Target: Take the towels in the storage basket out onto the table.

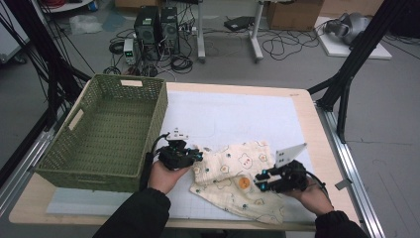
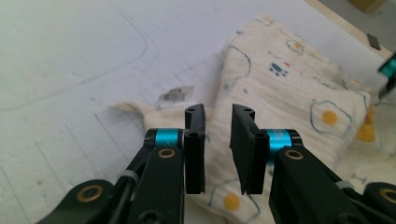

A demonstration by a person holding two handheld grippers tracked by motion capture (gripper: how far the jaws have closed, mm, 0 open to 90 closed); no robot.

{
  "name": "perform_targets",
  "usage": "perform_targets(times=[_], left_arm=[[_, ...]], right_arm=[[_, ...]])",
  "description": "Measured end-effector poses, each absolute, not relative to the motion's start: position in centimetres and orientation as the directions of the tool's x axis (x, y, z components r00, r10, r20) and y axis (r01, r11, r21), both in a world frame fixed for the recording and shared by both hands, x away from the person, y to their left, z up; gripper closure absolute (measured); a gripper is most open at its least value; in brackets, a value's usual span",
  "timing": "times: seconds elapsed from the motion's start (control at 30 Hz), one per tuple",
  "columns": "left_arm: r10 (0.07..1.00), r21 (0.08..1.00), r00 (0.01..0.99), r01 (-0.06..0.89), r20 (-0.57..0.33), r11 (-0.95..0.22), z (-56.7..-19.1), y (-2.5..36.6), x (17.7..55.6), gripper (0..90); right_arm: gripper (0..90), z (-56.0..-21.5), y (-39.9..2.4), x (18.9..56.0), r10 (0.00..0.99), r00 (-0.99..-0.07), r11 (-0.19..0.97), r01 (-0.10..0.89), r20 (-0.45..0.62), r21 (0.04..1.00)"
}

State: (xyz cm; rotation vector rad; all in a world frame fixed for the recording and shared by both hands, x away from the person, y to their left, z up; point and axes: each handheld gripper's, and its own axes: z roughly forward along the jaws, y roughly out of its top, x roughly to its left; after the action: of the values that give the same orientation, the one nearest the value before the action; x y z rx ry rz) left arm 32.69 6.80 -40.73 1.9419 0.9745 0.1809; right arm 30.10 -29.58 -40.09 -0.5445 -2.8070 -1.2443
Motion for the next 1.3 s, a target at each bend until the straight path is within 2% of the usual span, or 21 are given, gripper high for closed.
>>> perform_targets(times=[0.03, 0.1, 0.13, 0.17, 0.23, 0.43, 0.47, 0.53, 0.67, 0.73, 0.83, 0.87, 0.9, 0.97, 1.0, 1.1, 1.13, 1.2, 1.23, 1.27, 1.3], left_arm=[[0.705, 0.795, 0.672, 0.546, -0.226, -0.266, -40.6, 6.7, 32.9, 75.8], [0.735, 0.803, 0.65, 0.534, -0.192, -0.263, -40.8, 6.3, 33.5, 81.3], [0.746, 0.801, 0.639, 0.539, -0.187, -0.261, -41.0, 6.2, 33.9, 81.3], [0.756, 0.798, 0.629, 0.545, -0.185, -0.258, -41.3, 6.1, 34.4, 83.7], [0.773, 0.776, 0.608, 0.572, -0.182, -0.267, -42.3, 5.9, 35.3, 83.8], [0.793, 0.751, 0.592, 0.588, -0.146, -0.301, -43.5, 5.4, 36.1, 80.9], [0.796, 0.738, 0.587, 0.601, -0.149, -0.306, -43.7, 5.4, 36.2, 77.0], [0.799, 0.716, 0.581, 0.623, -0.155, -0.314, -44.1, 5.2, 36.4, 75.9], [0.792, 0.72, 0.603, 0.591, -0.096, -0.363, -44.0, 4.8, 36.0, 73.0], [0.782, 0.719, 0.616, 0.584, -0.09, -0.377, -44.0, 4.6, 35.9, 83.1], [0.784, 0.718, 0.614, 0.586, -0.089, -0.377, -44.0, 4.5, 35.8, 86.8], [0.79, 0.718, 0.605, 0.594, -0.101, -0.364, -44.0, 4.6, 35.9, 86.8], [0.805, 0.724, 0.587, 0.592, -0.085, -0.355, -43.8, 4.7, 35.8, 87.2], [0.816, 0.744, 0.573, 0.578, -0.078, -0.335, -43.6, 4.8, 35.8, 87.3], [0.842, 0.79, 0.529, 0.559, -0.106, -0.251, -42.7, 5.3, 36.0, 87.5], [0.881, 0.864, 0.457, 0.485, -0.122, -0.132, -40.7, 6.1, 36.7, 87.5], [0.889, 0.891, 0.44, 0.444, -0.123, -0.096, -40.0, 6.3, 37.0, 87.3], [0.896, 0.901, 0.425, 0.427, -0.132, -0.069, -39.3, 6.4, 37.3, 85.0], [0.896, 0.904, 0.412, 0.426, -0.164, -0.031, -38.4, 6.4, 38.0, 79.4], [0.896, 0.904, 0.412, 0.426, -0.164, -0.031, -38.4, 6.4, 38.0, 74.6], [0.896, 0.906, 0.411, 0.422, -0.17, -0.021, -38.3, 6.5, 38.1, 74.6]], right_arm=[[67.5, -40.1, -29.6, 30.1, 0.305, -0.939, 0.621, 0.324, 0.16, 0.714], [64.6, -39.1, -30.5, 32.4, 0.409, -0.903, 0.571, 0.366, 0.132, 0.735], [64.6, -39.1, -30.5, 32.4, 0.409, -0.903, 0.571, 0.366, 0.132, 0.735], [63.5, -38.9, -31.0, 34.1, 0.475, -0.872, 0.546, 0.394, 0.114, 0.739], [61.6, -39.1, -31.2, 35.4, 0.513, -0.851, 0.538, 0.417, 0.108, 0.733], [59.5, -40.6, -31.0, 37.6, 0.563, -0.823, 0.571, 0.453, 0.075, 0.685], [57.6, -41.3, -31.0, 38.2, 0.574, -0.814, 0.565, 0.477, 0.094, 0.673], [57.6, -41.5, -30.9, 38.4, 0.58, -0.809, 0.564, 0.484, 0.096, 0.669], [58.2, -42.3, -30.8, 38.8, 0.601, -0.795, 0.582, 0.508, 0.084, 0.635], [65.4, -42.9, -30.6, 39.0, 0.605, -0.793, 0.609, 0.52, 0.073, 0.599], [82.0, -43.1, -30.6, 39.0, 0.601, -0.796, 0.605, 0.513, 0.073, 0.609], [82.0, -43.1, -30.6, 39.0, 0.601, -0.796, 0.605, 0.513, 0.073, 0.609], [88.7, -43.1, -30.5, 39.1, 0.589, -0.803, 0.607, 0.514, 0.092, 0.606], [89.1, -43.0, -30.4, 39.1, 0.579, -0.811, 0.62, 0.503, 0.082, 0.602], [89.3, -42.6, -30.3, 39.0, 0.57, -0.817, 0.62, 0.495, 0.085, 0.609], [89.4, -40.6, -30.5, 39.0, 0.591, -0.806, 0.593, 0.469, 0.042, 0.654], [89.4, -39.8, -30.8, 39.1, 0.608, -0.794, 0.572, 0.458, 0.023, 0.68], [89.4, -39.0, -31.1, 39.3, 0.633, -0.774, 0.549, 0.461, 0.014, 0.697], [85.4, -38.2, -31.7, 39.7, 0.667, -0.745, 0.516, 0.459, -0.003, 0.724], [74.4, -38.2, -31.9, 39.8, 0.69, -0.724, 0.493, 0.461, -0.009, 0.737], [74.4, -38.2, -31.9, 39.8, 0.69, -0.724, 0.493, 0.461, -0.009, 0.737]])
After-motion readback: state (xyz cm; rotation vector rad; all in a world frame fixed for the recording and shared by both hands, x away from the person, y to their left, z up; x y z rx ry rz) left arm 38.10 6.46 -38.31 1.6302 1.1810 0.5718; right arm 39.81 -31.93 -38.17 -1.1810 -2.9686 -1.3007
